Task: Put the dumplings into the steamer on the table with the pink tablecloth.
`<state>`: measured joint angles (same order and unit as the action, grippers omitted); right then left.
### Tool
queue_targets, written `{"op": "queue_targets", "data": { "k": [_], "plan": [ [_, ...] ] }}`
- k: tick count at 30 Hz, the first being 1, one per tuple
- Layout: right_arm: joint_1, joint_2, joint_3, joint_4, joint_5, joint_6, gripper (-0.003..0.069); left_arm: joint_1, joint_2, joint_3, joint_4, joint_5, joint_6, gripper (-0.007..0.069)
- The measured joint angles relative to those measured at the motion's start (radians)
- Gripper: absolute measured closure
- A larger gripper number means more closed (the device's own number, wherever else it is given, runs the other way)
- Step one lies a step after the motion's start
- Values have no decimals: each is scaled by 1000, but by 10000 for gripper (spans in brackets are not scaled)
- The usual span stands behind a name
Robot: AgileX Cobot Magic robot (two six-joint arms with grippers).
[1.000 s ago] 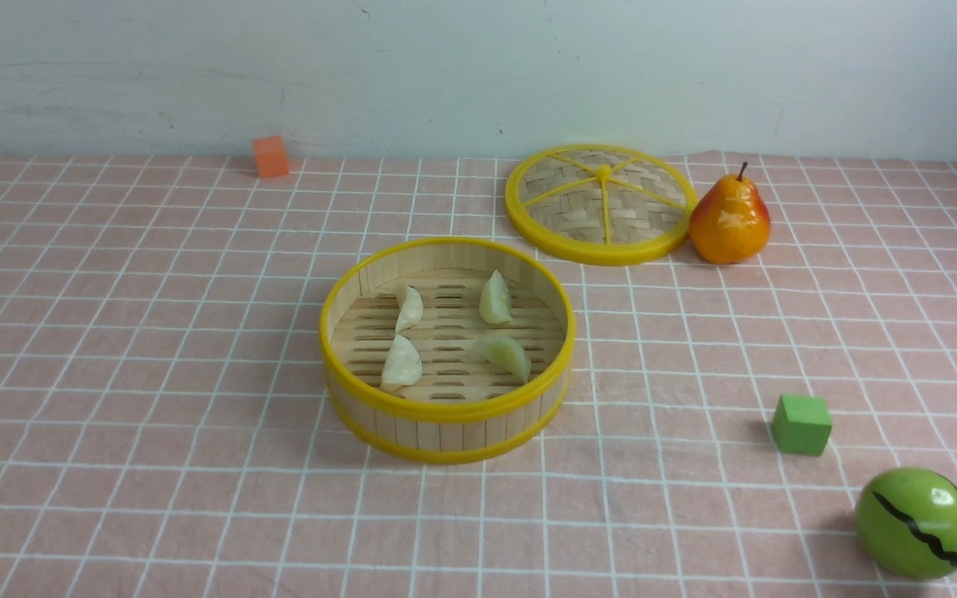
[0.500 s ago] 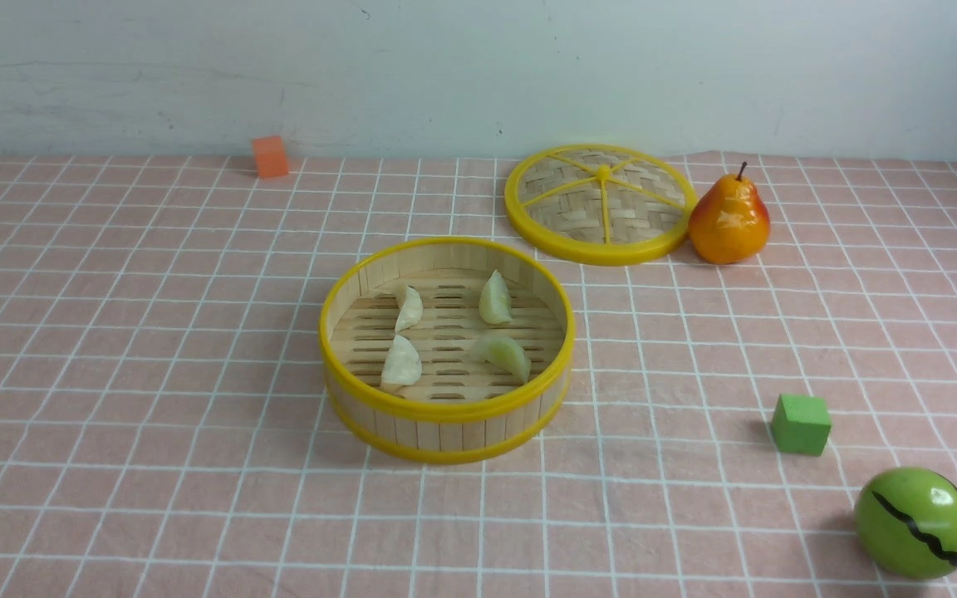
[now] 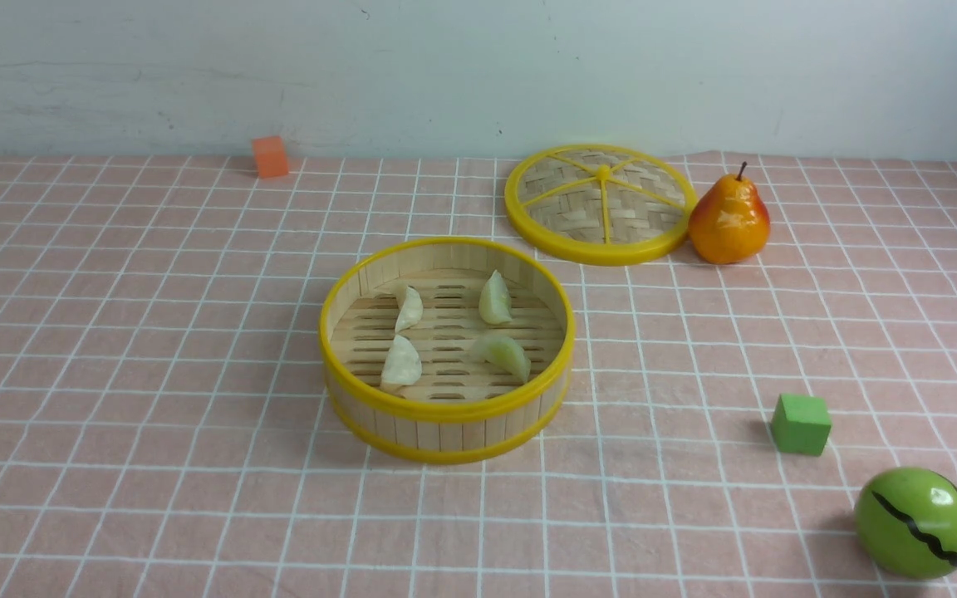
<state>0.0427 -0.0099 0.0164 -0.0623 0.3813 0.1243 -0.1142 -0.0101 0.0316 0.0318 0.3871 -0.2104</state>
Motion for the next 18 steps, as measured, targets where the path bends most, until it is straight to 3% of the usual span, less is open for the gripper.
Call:
{"op": "queue_targets", "data": {
  "k": [18],
  "plan": [
    [0, 0, 0, 0, 0, 0, 559, 0, 0, 0, 0, 0, 0, 621]
  ]
}}
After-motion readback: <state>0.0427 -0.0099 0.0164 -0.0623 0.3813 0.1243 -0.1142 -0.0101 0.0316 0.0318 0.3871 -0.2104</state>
